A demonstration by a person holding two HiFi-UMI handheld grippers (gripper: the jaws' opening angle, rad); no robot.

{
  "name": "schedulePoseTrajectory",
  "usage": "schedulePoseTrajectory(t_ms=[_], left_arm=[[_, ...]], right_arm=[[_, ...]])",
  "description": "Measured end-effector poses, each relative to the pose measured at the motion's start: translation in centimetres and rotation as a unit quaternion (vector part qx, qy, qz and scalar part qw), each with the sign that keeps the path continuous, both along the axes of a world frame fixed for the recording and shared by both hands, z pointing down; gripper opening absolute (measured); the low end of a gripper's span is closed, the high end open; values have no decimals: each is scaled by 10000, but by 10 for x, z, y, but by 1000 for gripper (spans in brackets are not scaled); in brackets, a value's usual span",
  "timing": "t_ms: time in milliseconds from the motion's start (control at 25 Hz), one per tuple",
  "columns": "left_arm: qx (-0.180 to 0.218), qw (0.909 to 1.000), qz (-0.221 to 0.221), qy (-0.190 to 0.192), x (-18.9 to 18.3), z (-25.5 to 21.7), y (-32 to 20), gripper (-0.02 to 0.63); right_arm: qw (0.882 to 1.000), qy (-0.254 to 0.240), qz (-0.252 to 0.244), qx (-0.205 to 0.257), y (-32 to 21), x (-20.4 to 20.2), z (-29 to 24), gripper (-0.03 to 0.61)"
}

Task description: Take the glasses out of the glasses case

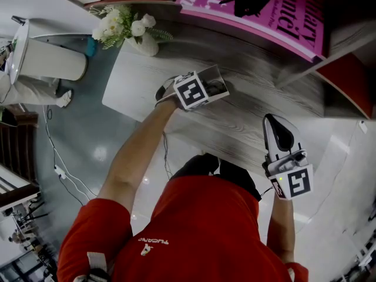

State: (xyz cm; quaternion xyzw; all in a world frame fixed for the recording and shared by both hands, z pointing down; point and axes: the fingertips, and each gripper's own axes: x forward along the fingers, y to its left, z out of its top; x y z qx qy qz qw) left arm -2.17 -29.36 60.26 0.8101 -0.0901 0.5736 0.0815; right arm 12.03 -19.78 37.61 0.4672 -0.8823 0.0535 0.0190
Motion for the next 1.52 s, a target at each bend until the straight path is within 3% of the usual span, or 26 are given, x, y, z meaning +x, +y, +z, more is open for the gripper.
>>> schedulePoseTrajectory(t_ms=[400, 960, 1280, 1520], left_arm=[[-11, 9997, -167, 201, -3, -2, 6, 51], [585, 9919, -583, 964, -7, -40, -1, 29], [686, 9774, -1003, 1729, -6, -77, 6, 28], [1140, 9517, -1312, 2531, -2, -121, 8, 28]], right_arm=[[10000, -7, 57, -32, 2, 5, 3, 5], [10000, -15, -15, -7, 5, -6, 1, 5], [10000, -14, -65, 50, 6, -13, -7, 5], [9997, -25, -156, 175, 4, -24, -19, 5]])
